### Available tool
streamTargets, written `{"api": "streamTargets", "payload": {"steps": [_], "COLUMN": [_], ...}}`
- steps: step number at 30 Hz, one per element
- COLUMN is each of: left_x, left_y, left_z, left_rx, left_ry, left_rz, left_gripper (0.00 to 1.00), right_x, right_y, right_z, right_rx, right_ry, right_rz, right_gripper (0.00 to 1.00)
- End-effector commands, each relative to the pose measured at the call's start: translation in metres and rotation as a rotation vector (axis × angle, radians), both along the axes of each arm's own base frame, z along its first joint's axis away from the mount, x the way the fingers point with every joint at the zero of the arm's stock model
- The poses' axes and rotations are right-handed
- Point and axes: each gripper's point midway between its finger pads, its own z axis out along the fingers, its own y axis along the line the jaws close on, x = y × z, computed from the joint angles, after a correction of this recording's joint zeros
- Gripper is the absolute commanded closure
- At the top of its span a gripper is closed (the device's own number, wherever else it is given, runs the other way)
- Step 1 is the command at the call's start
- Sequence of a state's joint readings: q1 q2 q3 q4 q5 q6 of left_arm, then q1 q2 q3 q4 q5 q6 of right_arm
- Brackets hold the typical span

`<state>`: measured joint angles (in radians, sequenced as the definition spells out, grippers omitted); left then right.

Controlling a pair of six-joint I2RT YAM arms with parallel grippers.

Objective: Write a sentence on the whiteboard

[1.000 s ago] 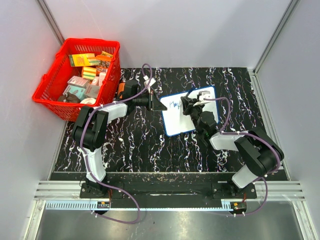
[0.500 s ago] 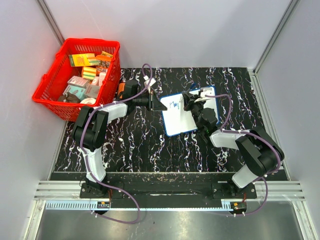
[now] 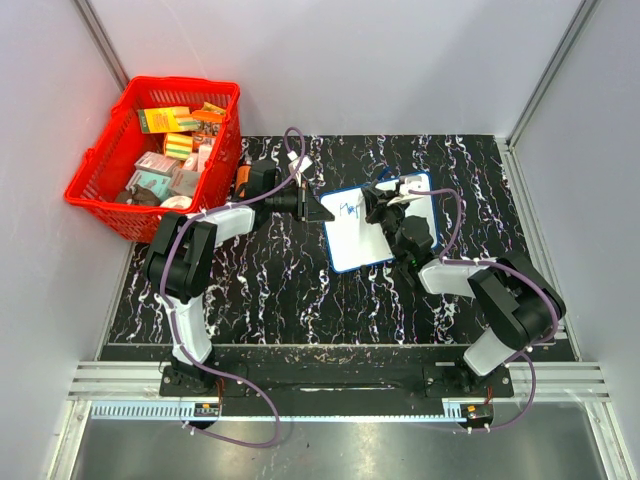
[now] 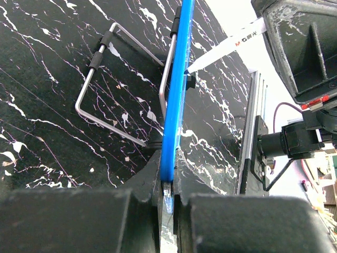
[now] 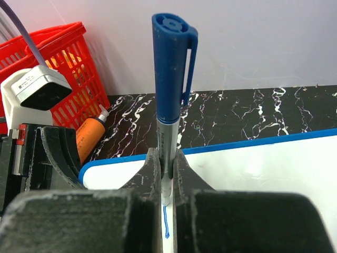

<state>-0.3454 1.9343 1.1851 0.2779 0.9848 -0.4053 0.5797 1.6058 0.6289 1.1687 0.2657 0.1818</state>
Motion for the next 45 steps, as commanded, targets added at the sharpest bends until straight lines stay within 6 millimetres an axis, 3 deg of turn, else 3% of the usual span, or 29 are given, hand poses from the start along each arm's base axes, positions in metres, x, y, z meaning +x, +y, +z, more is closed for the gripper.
{"api": "streamTargets", "payload": {"steps": [1, 12, 20, 34, 45], "left_x": [0.006, 0.006, 0.005, 0.005, 0.004], "left_y": [0.007, 0.007, 0.006, 0.006, 0.005], "left_z": [-0.019, -0.019, -0.019, -0.018, -0.019], "left_rx": [0.092, 0.092, 0.092, 0.093, 0.095], "left_ry": [-0.062, -0.062, -0.061, -0.065, -0.061], "left_rz": [0.043, 0.043, 0.04, 0.039, 0.039], "left_gripper": [1.0, 1.0, 1.0, 1.0, 1.0], "right_x": [0.006, 0.01, 0.007, -0.004, -0.011], "right_y": [0.001, -0.012, -0.02, -0.01, -0.002], "right_z": [0.015, 0.016, 0.004, -0.013, -0.003], "right_rx": [0.033, 0.025, -0.002, 0.01, 0.064], "right_ry": [-0.033, -0.027, -0.001, 0.043, 0.015], "right_rz": [-0.005, -0.076, -0.1, -0.017, 0.038], "right_gripper": [1.0, 1.0, 1.0, 1.0, 1.0]}}
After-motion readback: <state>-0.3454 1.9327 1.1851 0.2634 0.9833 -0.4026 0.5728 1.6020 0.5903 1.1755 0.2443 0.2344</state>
